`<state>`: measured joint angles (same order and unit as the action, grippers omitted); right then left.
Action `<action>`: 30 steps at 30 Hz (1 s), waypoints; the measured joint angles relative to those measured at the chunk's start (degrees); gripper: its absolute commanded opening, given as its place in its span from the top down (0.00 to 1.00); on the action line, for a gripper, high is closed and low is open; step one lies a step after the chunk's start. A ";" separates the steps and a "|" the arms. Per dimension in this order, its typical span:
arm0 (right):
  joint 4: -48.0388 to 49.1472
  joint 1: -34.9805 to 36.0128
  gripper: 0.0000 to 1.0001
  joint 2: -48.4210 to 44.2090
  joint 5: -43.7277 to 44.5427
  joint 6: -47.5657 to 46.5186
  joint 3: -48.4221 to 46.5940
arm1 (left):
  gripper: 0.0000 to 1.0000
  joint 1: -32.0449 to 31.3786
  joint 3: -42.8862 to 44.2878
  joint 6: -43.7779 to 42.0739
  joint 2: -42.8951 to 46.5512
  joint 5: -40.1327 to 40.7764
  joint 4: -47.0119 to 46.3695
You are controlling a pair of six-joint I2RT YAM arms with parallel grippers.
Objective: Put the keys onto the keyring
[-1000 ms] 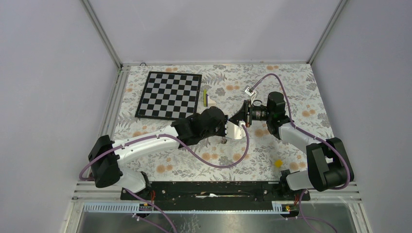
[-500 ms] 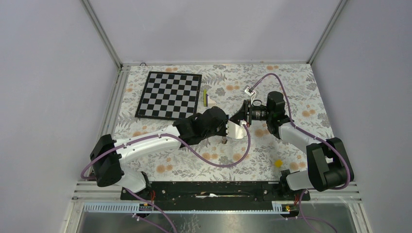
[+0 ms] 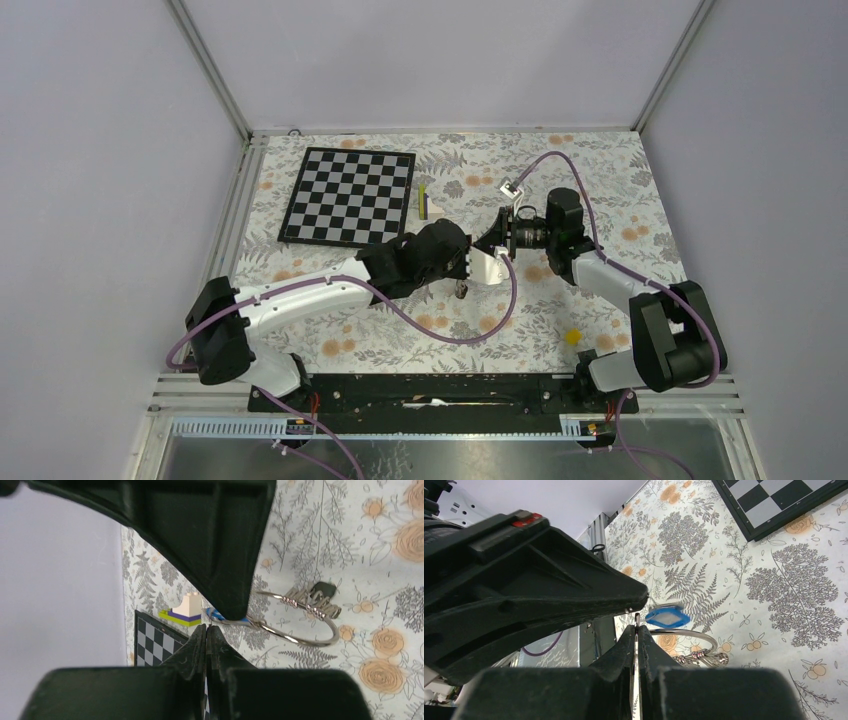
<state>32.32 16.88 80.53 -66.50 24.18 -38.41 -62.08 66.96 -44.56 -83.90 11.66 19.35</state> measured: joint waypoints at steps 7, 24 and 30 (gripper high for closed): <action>-0.39 0.37 1.00 0.33 0.50 -0.22 0.00 | 1.00 -0.44 0.31 0.17 0.00 0.24 -1.20; -11.13 0.37 1.00 -1.33 2.21 -11.52 -3.32 | 1.00 -0.17 0.22 -0.96 -0.09 1.29 -2.75; -15.87 0.39 0.99 -1.42 2.86 -16.44 -4.50 | 1.00 -0.11 -0.81 -2.01 0.20 0.74 -3.21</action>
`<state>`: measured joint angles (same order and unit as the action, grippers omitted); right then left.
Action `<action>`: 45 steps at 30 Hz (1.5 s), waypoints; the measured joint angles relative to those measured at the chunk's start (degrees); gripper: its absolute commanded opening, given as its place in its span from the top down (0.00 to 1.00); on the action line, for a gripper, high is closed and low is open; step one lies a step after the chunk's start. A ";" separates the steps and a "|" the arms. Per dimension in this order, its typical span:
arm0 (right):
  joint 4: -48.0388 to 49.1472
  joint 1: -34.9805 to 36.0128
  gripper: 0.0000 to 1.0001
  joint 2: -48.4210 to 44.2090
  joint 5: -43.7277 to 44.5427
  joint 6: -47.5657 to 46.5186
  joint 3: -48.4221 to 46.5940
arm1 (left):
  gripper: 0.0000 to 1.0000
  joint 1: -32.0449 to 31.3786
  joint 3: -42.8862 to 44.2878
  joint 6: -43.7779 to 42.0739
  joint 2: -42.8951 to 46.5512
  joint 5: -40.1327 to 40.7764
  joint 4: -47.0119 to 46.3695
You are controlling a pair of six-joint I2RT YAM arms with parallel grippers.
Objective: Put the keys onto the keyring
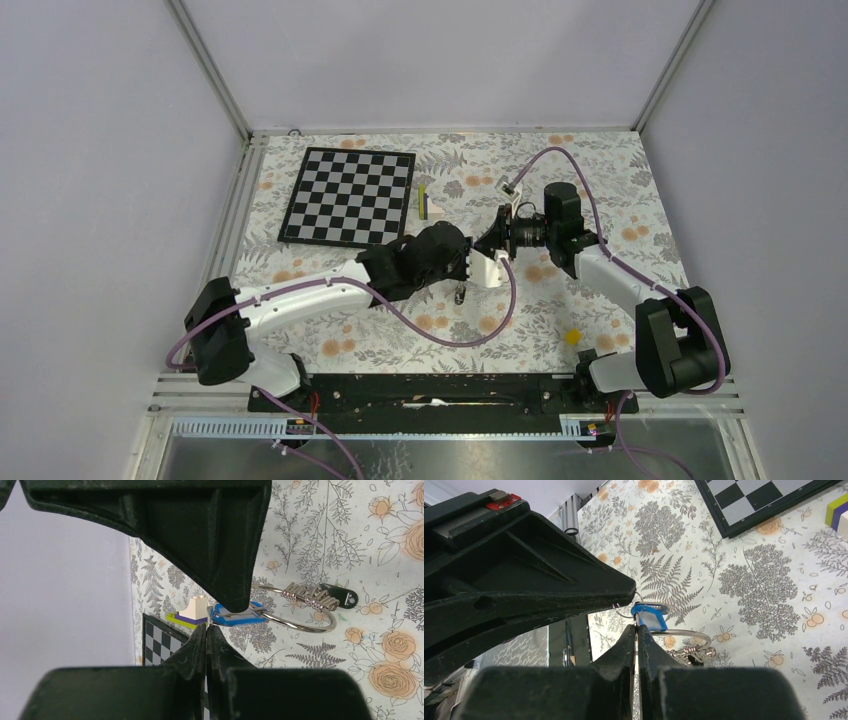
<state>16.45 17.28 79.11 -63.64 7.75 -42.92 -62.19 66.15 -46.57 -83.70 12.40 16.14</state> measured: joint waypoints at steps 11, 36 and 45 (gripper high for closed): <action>-1.84 0.61 0.88 -0.02 -0.02 -1.09 0.00 | 1.00 0.31 -3.26 -1.68 1.79 -1.25 -0.92; -2.03 0.59 0.26 -3.10 0.61 -2.78 0.59 | 1.00 4.44 0.31 0.90 5.35 -6.40 6.88; -5.03 0.57 0.19 -3.96 2.93 -12.59 0.81 | 1.00 4.85 5.01 3.58 6.12 -14.45 13.14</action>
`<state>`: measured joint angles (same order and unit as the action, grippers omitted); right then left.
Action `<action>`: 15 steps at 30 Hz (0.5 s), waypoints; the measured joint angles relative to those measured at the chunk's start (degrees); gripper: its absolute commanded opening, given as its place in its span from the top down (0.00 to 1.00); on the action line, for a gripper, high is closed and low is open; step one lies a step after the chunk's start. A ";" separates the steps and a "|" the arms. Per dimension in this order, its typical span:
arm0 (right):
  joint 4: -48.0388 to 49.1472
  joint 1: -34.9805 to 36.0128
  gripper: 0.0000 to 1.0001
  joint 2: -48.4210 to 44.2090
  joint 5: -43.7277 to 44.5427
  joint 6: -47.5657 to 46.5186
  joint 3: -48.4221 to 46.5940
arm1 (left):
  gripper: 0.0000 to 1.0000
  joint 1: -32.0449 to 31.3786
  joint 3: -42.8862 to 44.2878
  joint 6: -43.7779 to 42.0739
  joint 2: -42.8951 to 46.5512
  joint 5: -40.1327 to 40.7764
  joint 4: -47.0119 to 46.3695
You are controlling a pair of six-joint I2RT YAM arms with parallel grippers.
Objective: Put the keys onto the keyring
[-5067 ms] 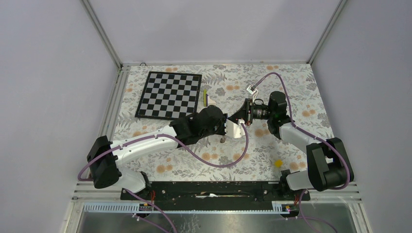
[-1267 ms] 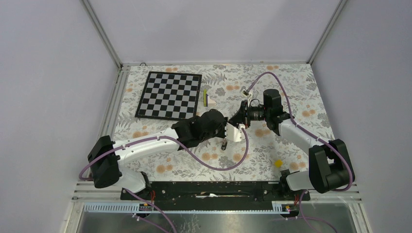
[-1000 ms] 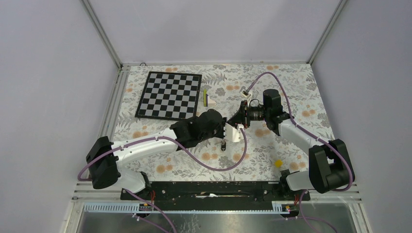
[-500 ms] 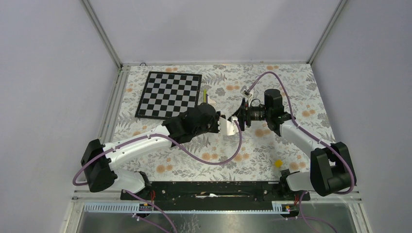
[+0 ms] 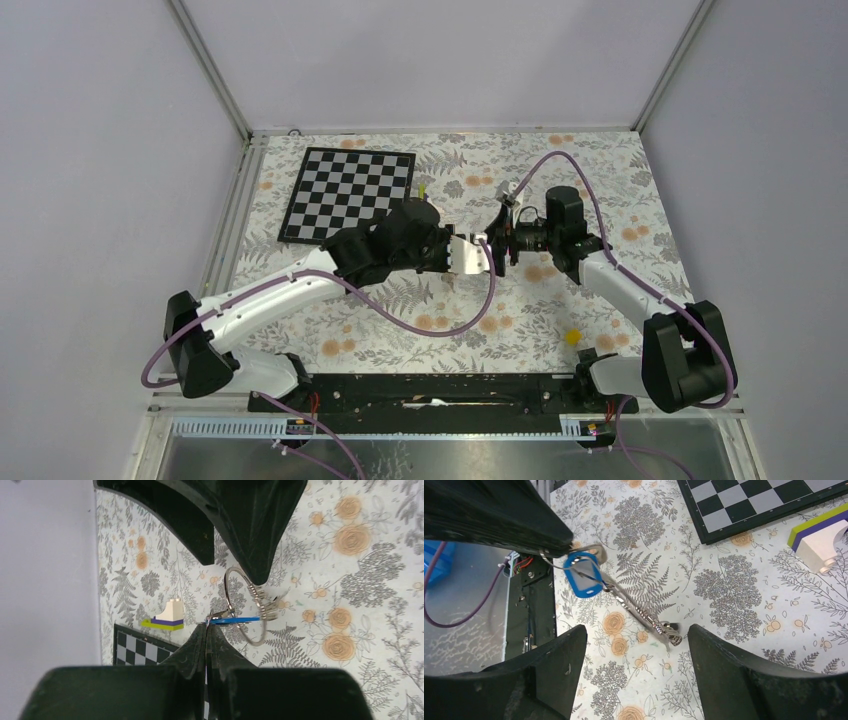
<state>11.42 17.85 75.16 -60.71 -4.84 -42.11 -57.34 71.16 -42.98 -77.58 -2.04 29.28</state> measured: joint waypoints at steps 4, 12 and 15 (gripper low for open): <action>-0.24 0.00 0.19 -0.24 0.24 -2.67 0.85 | 1.00 0.00 1.57 0.50 0.33 -2.89 1.75; 1.31 0.00 0.29 -0.52 -0.07 -2.93 2.54 | 1.00 0.04 3.10 2.58 0.39 -6.08 3.21; 2.84 0.04 0.40 -0.52 -0.50 -1.73 3.30 | 1.00 0.04 3.48 3.61 0.39 -6.86 3.15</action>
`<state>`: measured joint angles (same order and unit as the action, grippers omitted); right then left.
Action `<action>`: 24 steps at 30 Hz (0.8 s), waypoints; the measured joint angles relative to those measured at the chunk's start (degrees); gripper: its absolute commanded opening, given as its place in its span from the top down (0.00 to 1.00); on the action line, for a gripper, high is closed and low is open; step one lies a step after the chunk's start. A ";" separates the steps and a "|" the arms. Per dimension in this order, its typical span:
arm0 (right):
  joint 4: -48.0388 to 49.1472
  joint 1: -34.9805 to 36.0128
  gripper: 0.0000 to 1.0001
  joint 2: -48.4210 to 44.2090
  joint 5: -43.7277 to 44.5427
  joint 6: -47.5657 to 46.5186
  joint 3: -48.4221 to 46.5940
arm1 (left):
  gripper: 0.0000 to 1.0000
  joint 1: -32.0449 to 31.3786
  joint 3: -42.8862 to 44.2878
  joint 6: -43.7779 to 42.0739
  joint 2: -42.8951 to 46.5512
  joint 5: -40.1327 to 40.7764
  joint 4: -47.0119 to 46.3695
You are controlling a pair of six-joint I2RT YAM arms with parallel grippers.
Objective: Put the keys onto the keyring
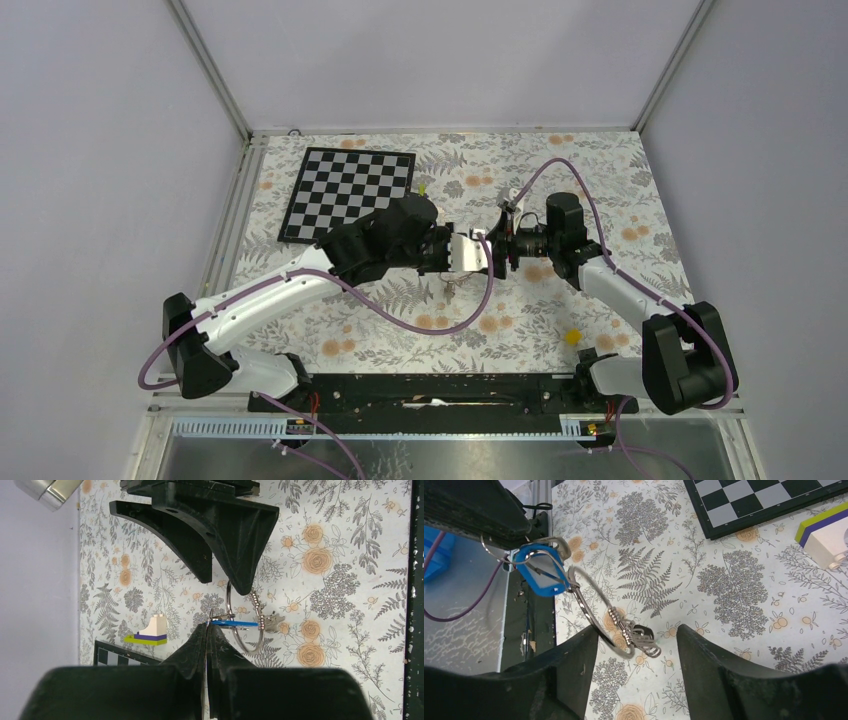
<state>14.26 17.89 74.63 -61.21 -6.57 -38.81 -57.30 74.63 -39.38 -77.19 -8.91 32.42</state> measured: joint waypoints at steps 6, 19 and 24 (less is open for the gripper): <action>2.12 0.00 0.67 0.00 -0.98 2.16 0.15 | 1.00 0.37 0.02 1.57 -0.02 -1.18 -0.04; 2.47 0.00 1.00 0.09 -2.71 4.37 -0.44 | 1.00 4.94 -0.26 3.26 -0.02 -1.20 -2.97; -7.34 0.00 1.00 -1.90 2.67 -1.99 -4.07 | 1.00 6.49 -2.45 2.91 0.90 0.17 -3.87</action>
<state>6.92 17.89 72.73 -58.54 -8.56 -42.87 -50.81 72.18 -36.47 -76.29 -8.73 28.56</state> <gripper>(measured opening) 0.022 0.010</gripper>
